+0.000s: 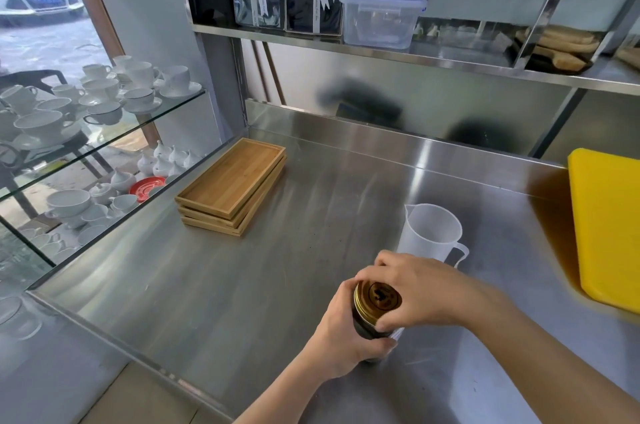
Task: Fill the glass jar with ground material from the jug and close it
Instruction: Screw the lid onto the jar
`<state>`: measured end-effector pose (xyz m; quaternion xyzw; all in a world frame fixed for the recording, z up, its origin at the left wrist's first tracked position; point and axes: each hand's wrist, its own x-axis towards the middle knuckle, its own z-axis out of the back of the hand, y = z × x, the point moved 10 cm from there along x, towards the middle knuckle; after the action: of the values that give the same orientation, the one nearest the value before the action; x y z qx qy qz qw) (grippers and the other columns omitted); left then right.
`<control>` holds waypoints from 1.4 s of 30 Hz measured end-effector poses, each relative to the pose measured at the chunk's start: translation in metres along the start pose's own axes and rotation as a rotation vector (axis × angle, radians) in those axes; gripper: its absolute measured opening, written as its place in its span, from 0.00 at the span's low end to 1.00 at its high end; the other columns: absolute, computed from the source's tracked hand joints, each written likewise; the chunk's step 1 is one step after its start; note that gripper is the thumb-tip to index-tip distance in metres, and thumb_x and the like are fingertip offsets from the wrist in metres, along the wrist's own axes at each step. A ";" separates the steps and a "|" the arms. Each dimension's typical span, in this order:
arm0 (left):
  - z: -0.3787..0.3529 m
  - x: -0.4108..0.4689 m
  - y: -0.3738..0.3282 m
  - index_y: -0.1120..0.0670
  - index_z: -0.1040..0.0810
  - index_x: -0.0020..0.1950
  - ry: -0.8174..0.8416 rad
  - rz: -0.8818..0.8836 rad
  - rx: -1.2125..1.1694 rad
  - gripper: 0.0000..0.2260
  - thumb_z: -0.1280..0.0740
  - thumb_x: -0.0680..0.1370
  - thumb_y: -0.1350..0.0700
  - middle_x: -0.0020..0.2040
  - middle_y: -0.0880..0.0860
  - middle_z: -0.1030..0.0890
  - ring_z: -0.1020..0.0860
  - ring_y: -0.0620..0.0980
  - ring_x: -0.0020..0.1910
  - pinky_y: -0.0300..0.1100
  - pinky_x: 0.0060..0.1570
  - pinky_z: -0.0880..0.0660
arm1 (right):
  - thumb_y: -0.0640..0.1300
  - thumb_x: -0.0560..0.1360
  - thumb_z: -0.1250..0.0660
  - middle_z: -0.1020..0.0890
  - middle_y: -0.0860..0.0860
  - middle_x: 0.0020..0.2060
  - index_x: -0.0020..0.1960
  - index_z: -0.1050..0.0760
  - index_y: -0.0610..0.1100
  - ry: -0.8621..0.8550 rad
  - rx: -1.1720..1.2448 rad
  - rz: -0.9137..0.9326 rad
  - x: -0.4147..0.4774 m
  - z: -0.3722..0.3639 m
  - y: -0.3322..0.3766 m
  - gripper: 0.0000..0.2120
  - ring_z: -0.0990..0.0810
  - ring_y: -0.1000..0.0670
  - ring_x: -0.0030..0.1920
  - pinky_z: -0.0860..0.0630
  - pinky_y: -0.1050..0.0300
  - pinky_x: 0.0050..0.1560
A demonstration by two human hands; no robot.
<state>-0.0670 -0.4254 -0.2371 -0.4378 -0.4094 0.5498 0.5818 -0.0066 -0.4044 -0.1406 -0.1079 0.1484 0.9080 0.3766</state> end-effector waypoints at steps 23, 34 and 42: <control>-0.005 0.009 -0.014 0.50 0.37 0.65 0.404 0.082 0.087 0.35 0.23 0.64 0.58 0.59 0.50 0.24 0.25 0.45 0.58 0.41 0.63 0.28 | 0.65 0.69 0.40 0.26 0.49 0.53 0.67 0.38 0.53 -0.251 -0.282 0.237 -0.010 -0.002 0.019 0.30 0.26 0.47 0.47 0.30 0.54 0.43; -0.011 -0.002 -0.012 0.58 0.33 0.59 0.204 0.005 -0.015 0.29 0.23 0.63 0.65 0.48 0.50 0.23 0.25 0.41 0.46 0.39 0.48 0.24 | 0.63 0.69 0.42 0.23 0.49 0.34 0.50 0.25 0.48 -0.562 -0.358 0.241 -0.011 -0.010 0.024 0.21 0.26 0.49 0.26 0.36 0.60 0.22; -0.007 -0.002 -0.002 0.47 0.29 0.57 -0.005 -0.031 0.080 0.31 0.19 0.58 0.54 0.50 0.49 0.20 0.23 0.52 0.48 0.58 0.55 0.26 | 0.63 0.67 0.40 0.19 0.48 0.35 0.50 0.22 0.44 -0.725 -0.372 0.100 -0.016 -0.008 0.019 0.25 0.23 0.48 0.27 0.32 0.61 0.23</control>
<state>-0.0602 -0.4278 -0.2367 -0.4063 -0.3951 0.5580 0.6062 -0.0081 -0.4303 -0.1393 0.1600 -0.1556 0.9158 0.3340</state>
